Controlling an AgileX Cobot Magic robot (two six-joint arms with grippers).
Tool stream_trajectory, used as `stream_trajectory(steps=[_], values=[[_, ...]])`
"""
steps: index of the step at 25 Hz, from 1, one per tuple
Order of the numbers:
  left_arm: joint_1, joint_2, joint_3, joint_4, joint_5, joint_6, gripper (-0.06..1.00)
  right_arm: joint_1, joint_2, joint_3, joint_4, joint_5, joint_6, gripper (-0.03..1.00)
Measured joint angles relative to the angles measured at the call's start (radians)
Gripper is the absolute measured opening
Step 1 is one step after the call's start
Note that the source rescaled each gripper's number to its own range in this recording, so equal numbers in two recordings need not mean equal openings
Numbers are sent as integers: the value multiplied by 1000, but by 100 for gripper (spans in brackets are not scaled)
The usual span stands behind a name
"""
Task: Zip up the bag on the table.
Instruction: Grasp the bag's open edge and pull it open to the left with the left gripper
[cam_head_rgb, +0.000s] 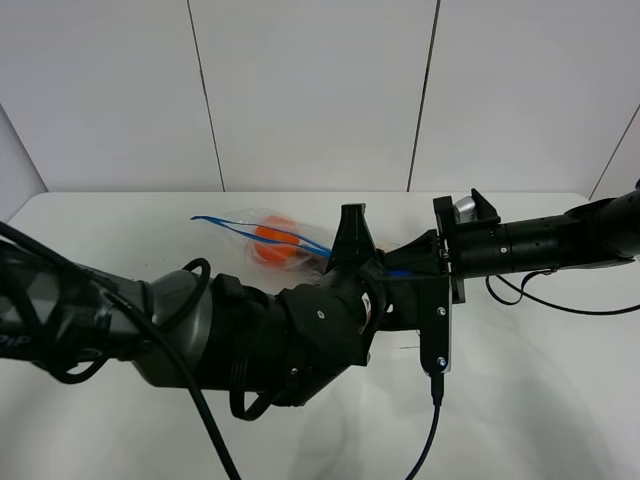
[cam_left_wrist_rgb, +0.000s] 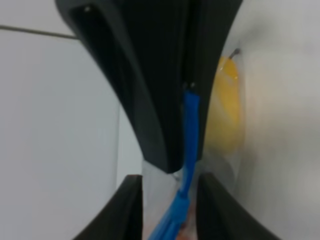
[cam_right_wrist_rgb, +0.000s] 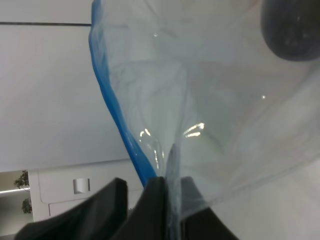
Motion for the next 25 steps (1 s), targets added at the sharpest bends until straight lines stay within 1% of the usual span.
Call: stream_trajectory(steps=[3, 6, 21, 25], values=[[0, 0, 0, 0, -3, 0, 18, 0, 0, 0, 0, 0, 0, 0], [0, 0, 0, 7, -3, 1, 16, 0, 0, 0, 0, 0, 0, 0], [0, 19, 0, 15, 2, 2, 16, 0, 0, 0, 0, -5, 0, 0], [0, 21, 0, 13, 30, 2, 16, 0, 0, 0, 0, -5, 0, 0]])
